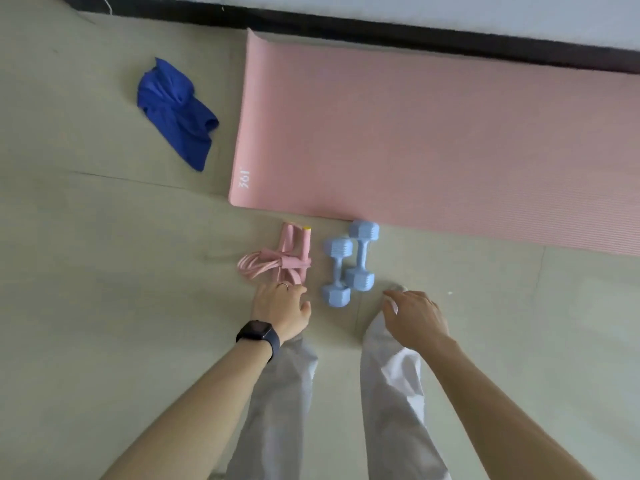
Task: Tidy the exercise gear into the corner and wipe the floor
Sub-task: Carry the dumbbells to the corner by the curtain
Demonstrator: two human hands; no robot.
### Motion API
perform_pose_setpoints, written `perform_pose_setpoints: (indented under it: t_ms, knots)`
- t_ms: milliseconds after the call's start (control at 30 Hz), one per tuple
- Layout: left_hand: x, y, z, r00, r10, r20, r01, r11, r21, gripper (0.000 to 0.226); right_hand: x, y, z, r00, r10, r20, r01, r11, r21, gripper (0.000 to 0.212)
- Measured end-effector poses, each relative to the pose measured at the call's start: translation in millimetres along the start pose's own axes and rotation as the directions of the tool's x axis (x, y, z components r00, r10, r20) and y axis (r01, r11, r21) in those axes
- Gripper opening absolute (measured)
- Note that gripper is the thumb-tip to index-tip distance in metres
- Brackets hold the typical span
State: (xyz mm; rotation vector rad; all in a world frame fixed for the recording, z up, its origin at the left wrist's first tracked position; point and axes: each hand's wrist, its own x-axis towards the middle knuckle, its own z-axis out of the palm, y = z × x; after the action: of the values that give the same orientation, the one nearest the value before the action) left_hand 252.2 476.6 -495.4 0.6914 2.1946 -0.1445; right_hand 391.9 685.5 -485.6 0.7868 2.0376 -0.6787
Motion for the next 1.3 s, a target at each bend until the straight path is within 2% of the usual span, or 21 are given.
perform_pose_setpoints:
  t_ms: [167, 300, 433, 567, 667, 733, 833, 1000, 1167, 1300]
  knots:
    - [103, 14, 86, 0.986, -0.146, 0.080, 0.160, 0.963, -0.215, 0.043, 127, 33, 37, 0.997, -0.017, 0.073, 0.012, 0.998, 0.065, 0.043]
    - [186, 25, 159, 0.960, -0.200, 0.198, 0.267, 0.868, -0.418, 0.051, 222, 46, 87, 0.990, 0.065, 0.127, -0.103, 0.942, 0.318, 0.046]
    - [256, 25, 231, 0.945, -0.233, 0.230, 0.320, 0.803, -0.502, 0.054, 300, 48, 143, 0.988, 0.103, 0.116, -0.145, 0.879, 0.454, 0.054]
    - [287, 35, 286, 0.923, -0.285, 0.259, 0.384, 0.609, -0.694, 0.045, 355, 47, 194, 0.979, 0.183, 0.089, -0.198, 0.754, 0.627, 0.051]
    - [290, 36, 315, 0.922, -0.296, 0.251, 0.364, 0.434, -0.824, 0.036, 372, 50, 216, 0.977, 0.208, 0.043, -0.182, 0.714, 0.676, 0.045]
    - [290, 32, 320, 0.930, -0.277, 0.241, 0.341, 0.408, -0.847, 0.036, 376, 51, 219, 0.982, 0.186, 0.015, -0.146, 0.718, 0.680, 0.045]
    - [285, 26, 313, 0.925, -0.295, 0.238, 0.352, 0.434, -0.829, 0.035, 369, 55, 215, 0.986, 0.168, 0.009, -0.135, 0.763, 0.632, 0.044]
    - [238, 17, 272, 0.904, -0.312, 0.292, 0.424, 0.568, -0.706, 0.031, 300, 66, 191, 0.986, 0.134, 0.099, -0.167, 0.817, 0.553, 0.041]
    - [148, 19, 195, 0.910, -0.304, 0.282, 0.412, 0.577, -0.706, 0.032, 183, 67, 152, 0.979, 0.116, 0.169, -0.198, 0.755, 0.625, 0.018]
    - [68, 30, 108, 0.930, -0.290, 0.227, 0.357, 0.563, -0.745, 0.035, 77, 41, 80, 0.977, 0.089, 0.196, -0.204, 0.677, 0.708, 0.030]
